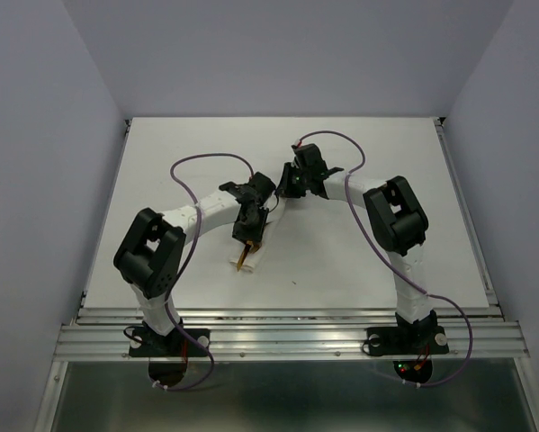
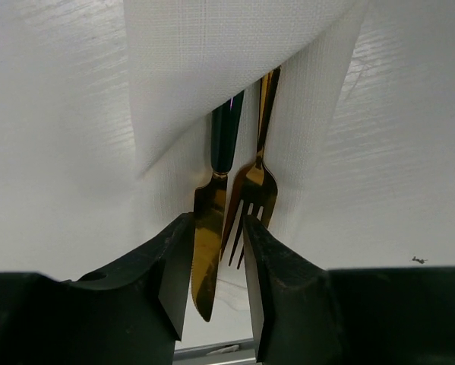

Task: Fold the napkin into a case and place the utensils inside
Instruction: Stuff the knife into the folded napkin.

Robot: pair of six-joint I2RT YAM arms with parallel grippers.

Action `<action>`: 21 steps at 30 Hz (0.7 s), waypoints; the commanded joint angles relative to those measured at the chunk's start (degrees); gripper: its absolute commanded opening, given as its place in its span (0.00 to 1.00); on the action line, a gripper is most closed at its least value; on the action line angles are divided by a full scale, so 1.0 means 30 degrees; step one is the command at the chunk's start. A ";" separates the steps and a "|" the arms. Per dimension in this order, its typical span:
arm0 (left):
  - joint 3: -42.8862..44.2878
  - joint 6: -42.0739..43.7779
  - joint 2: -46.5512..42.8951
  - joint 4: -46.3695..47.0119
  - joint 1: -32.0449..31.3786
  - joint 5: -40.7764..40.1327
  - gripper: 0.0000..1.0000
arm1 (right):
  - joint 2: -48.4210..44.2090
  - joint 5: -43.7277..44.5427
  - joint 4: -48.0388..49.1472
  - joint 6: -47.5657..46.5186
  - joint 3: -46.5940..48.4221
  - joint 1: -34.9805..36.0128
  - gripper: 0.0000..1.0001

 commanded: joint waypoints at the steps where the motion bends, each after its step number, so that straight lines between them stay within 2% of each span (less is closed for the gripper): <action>1: 0.0542 -0.0146 0.0041 -0.0132 -0.0123 -0.0614 0.44 | -0.0594 -0.0067 -0.0077 -0.0195 -0.0347 0.0143 0.19; 21: 0.0220 -0.0117 0.0685 0.0366 -0.0152 -0.0937 0.43 | -0.0418 -0.0155 -0.0048 -0.0195 -0.0348 0.0143 0.19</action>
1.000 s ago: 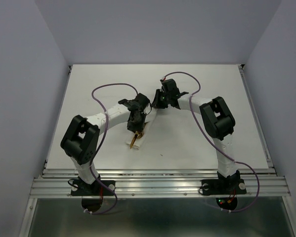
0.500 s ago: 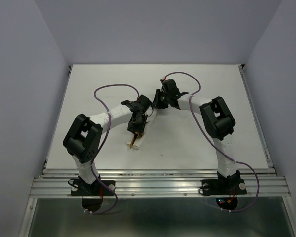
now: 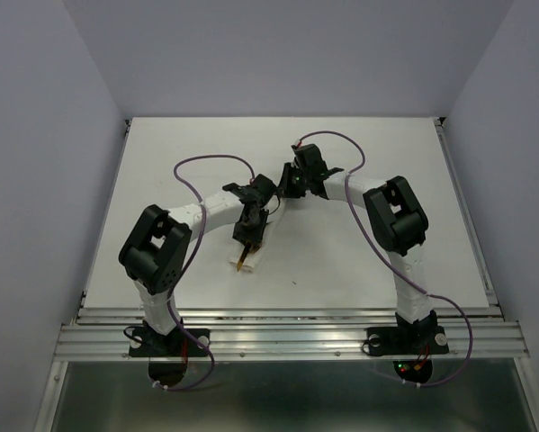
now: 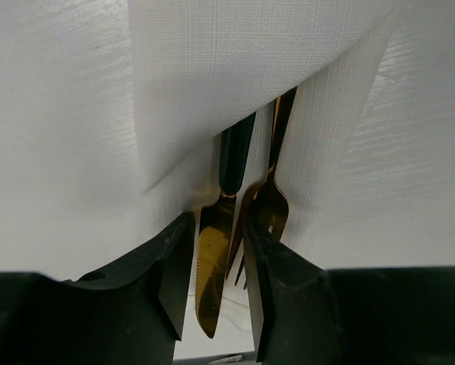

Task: Fold the napkin into a case and place the utensils inside
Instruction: Stuff the knife into the folded napkin.

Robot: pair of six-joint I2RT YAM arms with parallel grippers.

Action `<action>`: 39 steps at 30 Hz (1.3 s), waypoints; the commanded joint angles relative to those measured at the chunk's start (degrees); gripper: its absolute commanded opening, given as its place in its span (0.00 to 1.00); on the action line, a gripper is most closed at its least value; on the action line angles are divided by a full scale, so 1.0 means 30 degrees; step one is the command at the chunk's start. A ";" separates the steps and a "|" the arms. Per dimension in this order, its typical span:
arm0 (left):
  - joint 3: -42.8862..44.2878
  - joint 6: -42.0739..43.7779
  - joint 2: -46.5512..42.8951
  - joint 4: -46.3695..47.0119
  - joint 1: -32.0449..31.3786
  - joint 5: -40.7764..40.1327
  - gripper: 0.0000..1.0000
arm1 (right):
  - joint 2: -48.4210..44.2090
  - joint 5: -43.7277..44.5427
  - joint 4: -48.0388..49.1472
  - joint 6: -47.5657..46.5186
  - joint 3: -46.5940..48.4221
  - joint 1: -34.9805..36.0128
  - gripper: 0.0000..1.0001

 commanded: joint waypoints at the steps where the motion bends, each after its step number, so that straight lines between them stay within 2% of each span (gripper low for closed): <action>1: 0.0191 -0.0044 -0.0014 0.0140 -0.0050 -0.0354 0.43 | -0.0418 -0.0075 -0.0229 -0.0195 -0.0260 0.0143 0.19; 12: 0.0717 -0.0044 -0.0278 0.0082 -0.0050 -0.0500 0.34 | -0.0418 -0.0104 -0.0259 -0.0195 -0.0260 0.0143 0.19; 29: 0.2445 0.0980 0.0922 -0.0036 -0.0049 -0.1350 0.33 | -0.0418 -0.0192 -0.0259 -0.0253 -0.0406 0.0143 0.19; 39: 0.3442 0.1684 0.2065 0.0111 0.0301 -0.2725 0.34 | -0.0535 -0.0221 -0.0259 -0.0283 -0.0552 0.0143 0.19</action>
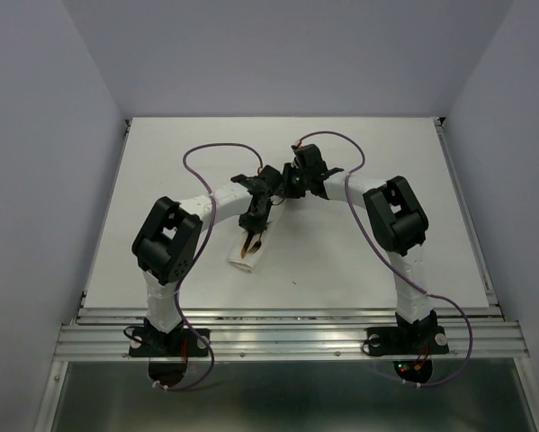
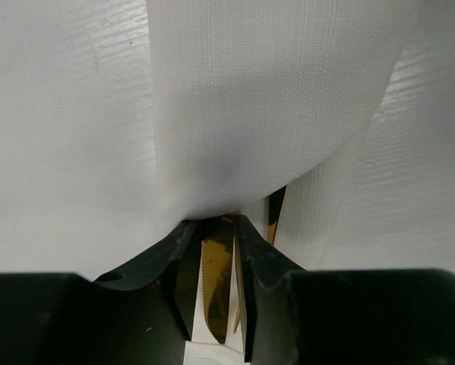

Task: Fold the napkin into a case and place the utensils inside
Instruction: Stuff the knife into the folded napkin.

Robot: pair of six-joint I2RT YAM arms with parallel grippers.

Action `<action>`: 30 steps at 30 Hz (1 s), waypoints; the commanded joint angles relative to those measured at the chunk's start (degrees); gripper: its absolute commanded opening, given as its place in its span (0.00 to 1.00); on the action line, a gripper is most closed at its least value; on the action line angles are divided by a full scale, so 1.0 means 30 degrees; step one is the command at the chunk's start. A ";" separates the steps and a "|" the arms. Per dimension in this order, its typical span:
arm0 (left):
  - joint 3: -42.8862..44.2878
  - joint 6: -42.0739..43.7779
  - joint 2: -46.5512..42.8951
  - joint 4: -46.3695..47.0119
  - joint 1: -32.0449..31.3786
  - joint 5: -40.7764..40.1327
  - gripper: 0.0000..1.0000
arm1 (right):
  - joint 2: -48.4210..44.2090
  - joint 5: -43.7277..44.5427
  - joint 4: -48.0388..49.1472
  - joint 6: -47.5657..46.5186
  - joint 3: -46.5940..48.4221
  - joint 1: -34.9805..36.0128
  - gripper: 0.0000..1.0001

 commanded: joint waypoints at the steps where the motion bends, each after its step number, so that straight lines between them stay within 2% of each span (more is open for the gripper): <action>1: 0.0885 0.0453 0.0091 -0.0093 0.0171 -0.1350 0.34 | -0.0535 -0.0112 -0.0281 -0.0312 -0.0516 0.0143 0.19; 11: 0.0534 0.0072 0.0180 0.0317 0.0171 -0.1761 0.35 | -0.0360 -0.0317 -0.0310 -0.0254 -0.0487 0.0143 0.19; 16: 0.0826 0.0101 0.0384 0.0202 0.0171 -0.1615 0.50 | -0.0447 -0.0346 -0.0280 -0.0224 -0.0516 0.0143 0.19; 19: 0.0711 0.0101 0.0210 0.0083 0.0171 -0.1411 0.55 | -0.0476 -0.0288 -0.0251 -0.0254 -0.0633 0.0143 0.19; 30: -0.0666 -0.0514 -0.1693 -0.0415 0.0171 -0.1175 0.53 | -0.0389 -0.0463 -0.0163 -0.0195 -0.0663 0.0143 0.19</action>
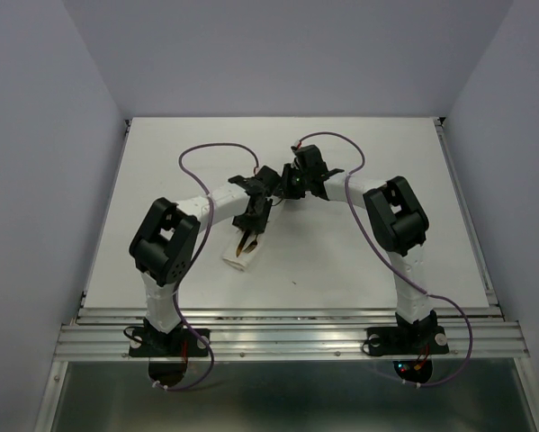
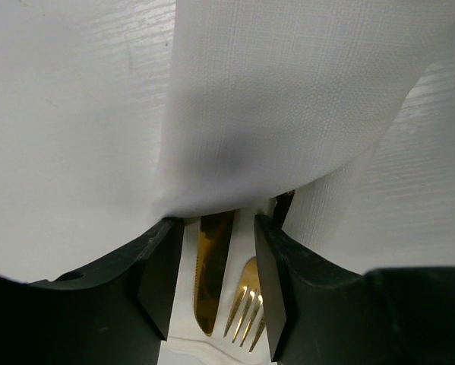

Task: Fold the napkin into a case and place the utensils inside
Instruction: Stuff the knife into the folded napkin.

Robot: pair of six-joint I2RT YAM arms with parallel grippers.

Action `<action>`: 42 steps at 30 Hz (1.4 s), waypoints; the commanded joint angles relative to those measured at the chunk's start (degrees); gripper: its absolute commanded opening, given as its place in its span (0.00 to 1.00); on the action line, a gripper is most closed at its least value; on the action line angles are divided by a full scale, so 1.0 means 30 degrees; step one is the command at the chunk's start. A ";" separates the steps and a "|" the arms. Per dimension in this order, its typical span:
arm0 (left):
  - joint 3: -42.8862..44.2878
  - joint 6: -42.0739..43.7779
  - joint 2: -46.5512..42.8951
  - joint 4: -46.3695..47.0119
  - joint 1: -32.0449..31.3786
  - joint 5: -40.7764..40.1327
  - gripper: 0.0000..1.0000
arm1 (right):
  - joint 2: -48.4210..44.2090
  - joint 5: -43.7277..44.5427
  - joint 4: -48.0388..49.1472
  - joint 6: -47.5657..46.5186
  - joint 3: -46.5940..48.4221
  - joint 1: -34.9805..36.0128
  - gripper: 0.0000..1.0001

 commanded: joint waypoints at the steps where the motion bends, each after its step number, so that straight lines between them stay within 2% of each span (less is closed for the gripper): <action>1: -0.0717 -0.0303 -0.1811 -0.0743 0.0047 -0.0133 0.52 | -0.0294 -0.0172 -0.0448 -0.0195 -0.0379 0.0143 0.19; 22: -0.2009 -0.0478 -0.2075 -0.0391 0.0047 0.0102 0.34 | -0.0207 -0.0201 -0.0448 -0.0166 -0.0320 0.0143 0.19; 42: -0.0134 0.0049 -0.0554 -0.0099 0.0076 -0.0660 0.34 | -0.0265 -0.0318 -0.0477 -0.0195 -0.0408 0.0143 0.18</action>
